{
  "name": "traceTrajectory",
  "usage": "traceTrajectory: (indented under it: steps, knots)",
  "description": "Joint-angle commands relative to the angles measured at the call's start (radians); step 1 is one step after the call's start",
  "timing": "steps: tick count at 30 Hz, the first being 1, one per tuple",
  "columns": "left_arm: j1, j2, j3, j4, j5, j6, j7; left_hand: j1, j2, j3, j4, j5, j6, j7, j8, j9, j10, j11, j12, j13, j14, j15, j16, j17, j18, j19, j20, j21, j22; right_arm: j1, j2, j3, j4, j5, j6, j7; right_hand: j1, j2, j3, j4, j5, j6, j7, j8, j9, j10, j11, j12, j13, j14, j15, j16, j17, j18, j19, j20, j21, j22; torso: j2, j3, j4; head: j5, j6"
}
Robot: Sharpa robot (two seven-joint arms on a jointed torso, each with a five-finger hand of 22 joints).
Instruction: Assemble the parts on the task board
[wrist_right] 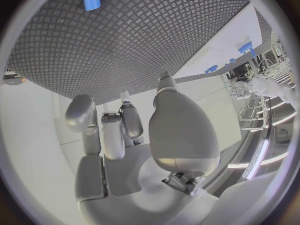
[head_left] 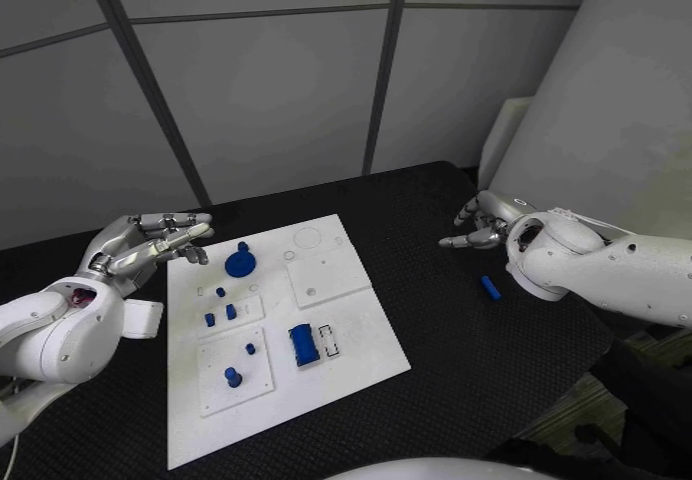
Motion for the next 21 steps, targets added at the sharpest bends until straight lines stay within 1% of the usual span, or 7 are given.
traceTrajectory:
  steps: [1, 5, 7, 8, 13, 18, 21]
  knots:
    - [0.001, 0.001, 0.0, 0.001, 0.002, 0.008, 0.007, -0.007, 0.006, -0.007, 0.001, -0.004, -0.005, -0.001, 0.005, 0.001, -0.007, 0.003, 0.004, 0.0, -0.004, 0.005, -0.002, -0.001, -0.018, 0.0, 0.005, -0.005, -0.001, 0.009, -0.006, 0.001, -0.026, 0.027, 0.004, 0.022, -0.001, -0.012, -0.004, 0.001, -0.008, -0.006, -0.001, -0.006, -0.002, -0.002, 0.005, -0.004, 0.05, 0.077, 0.006, -0.004, 0.138, 0.001, -0.006, 0.002, -0.007, -0.002, -0.001, 0.0, 0.0006, -0.018, -0.001]
    - [0.001, 0.002, 0.0, 0.0, 0.002, 0.008, 0.007, -0.008, 0.005, -0.01, 0.002, -0.005, -0.006, -0.001, 0.005, 0.001, -0.008, 0.003, 0.006, 0.001, -0.005, 0.005, -0.002, -0.001, -0.018, 0.0, 0.005, -0.006, -0.001, 0.017, -0.014, 0.001, -0.056, 0.035, 0.012, 0.026, -0.003, -0.014, -0.005, 0.001, -0.011, -0.006, -0.001, -0.007, -0.003, -0.003, 0.005, -0.008, 0.048, 0.076, 0.006, -0.006, 0.134, 0.002, -0.007, 0.002, -0.01, -0.005, -0.001, -0.0005, 0.0013, -0.026, -0.011]
    - [0.0, 0.002, 0.0, 0.0, 0.002, 0.008, 0.007, -0.008, 0.005, -0.01, 0.002, -0.005, -0.006, -0.001, 0.005, 0.001, -0.008, 0.003, 0.006, 0.001, -0.005, 0.005, -0.002, -0.001, -0.018, 0.0, 0.005, -0.006, -0.001, 0.019, -0.017, 0.001, -0.061, 0.038, 0.017, 0.027, -0.004, -0.014, -0.006, 0.001, -0.012, -0.005, 0.0, -0.007, -0.004, -0.004, 0.005, -0.009, 0.047, 0.075, 0.006, -0.007, 0.132, 0.002, -0.008, 0.002, -0.011, -0.007, -0.001, -0.0006, 0.0009, -0.049, -0.009]
    - [0.0, 0.002, 0.0, 0.0, 0.002, 0.008, 0.006, -0.008, 0.005, -0.01, 0.002, -0.005, -0.006, -0.001, 0.005, 0.001, -0.008, 0.003, 0.006, 0.001, -0.005, 0.005, -0.002, -0.001, -0.018, 0.0, 0.005, -0.006, -0.001, 0.02, -0.018, 0.001, -0.062, 0.039, 0.022, 0.026, -0.004, -0.013, -0.005, 0.001, -0.014, -0.004, 0.0, -0.007, -0.004, -0.004, 0.006, -0.01, 0.046, 0.075, 0.006, -0.008, 0.131, 0.002, -0.009, 0.002, -0.012, -0.008, 0.0, -0.0003, 0.0005, -0.052, -0.008]
    - [0.0, 0.004, 0.0, -0.001, 0.002, 0.006, 0.006, -0.008, 0.005, -0.01, 0.002, -0.005, -0.006, -0.001, 0.005, 0.001, -0.008, 0.003, 0.006, 0.001, -0.005, 0.005, -0.002, -0.001, -0.018, 0.0, 0.005, -0.006, -0.001, 0.022, -0.028, 0.001, -0.048, 0.022, 0.068, 0.001, 0.055, 0.057, 0.039, -0.007, 0.04, 0.081, -0.019, 0.035, 0.001, -0.011, -0.009, -0.027, 0.035, 0.072, -0.005, -0.017, 0.117, 0.006, -0.015, -0.004, -0.023, -0.022, 0.0, -0.0008, 0.0015, -0.057, -0.005]
    - [0.0, 0.005, 0.0, 0.0, 0.002, 0.006, 0.006, -0.008, 0.005, -0.01, 0.002, -0.005, -0.006, -0.001, 0.005, 0.001, -0.008, 0.003, 0.006, 0.001, -0.005, 0.005, -0.002, -0.001, -0.018, 0.0, 0.005, -0.006, -0.001, 0.022, -0.051, 0.0, -0.01, -0.009, 0.102, -0.034, 0.08, 0.064, 0.037, -0.008, 0.049, 0.11, -0.03, 0.05, 0.0, -0.012, -0.019, -0.031, 0.031, 0.072, -0.013, -0.018, 0.117, 0.006, -0.014, -0.012, -0.027, -0.025, 0.001, -0.0015, 0.0019, -0.066, -0.005]
    - [0.0, 0.005, 0.0, 0.001, 0.002, 0.005, 0.006, -0.008, 0.005, -0.01, 0.002, -0.005, -0.006, -0.001, 0.005, 0.001, -0.008, 0.003, 0.006, 0.001, -0.005, 0.005, -0.002, -0.001, -0.018, 0.0, 0.005, -0.006, -0.001, 0.021, -0.069, 0.0, 0.013, -0.025, 0.109, -0.054, 0.088, 0.067, 0.034, -0.009, 0.058, 0.127, -0.037, 0.058, 0.001, -0.01, -0.025, -0.031, 0.031, 0.073, -0.018, -0.017, 0.12, 0.005, -0.011, -0.016, -0.026, -0.023, 0.001, -0.0002, -0.0024, -0.071, 0.001]
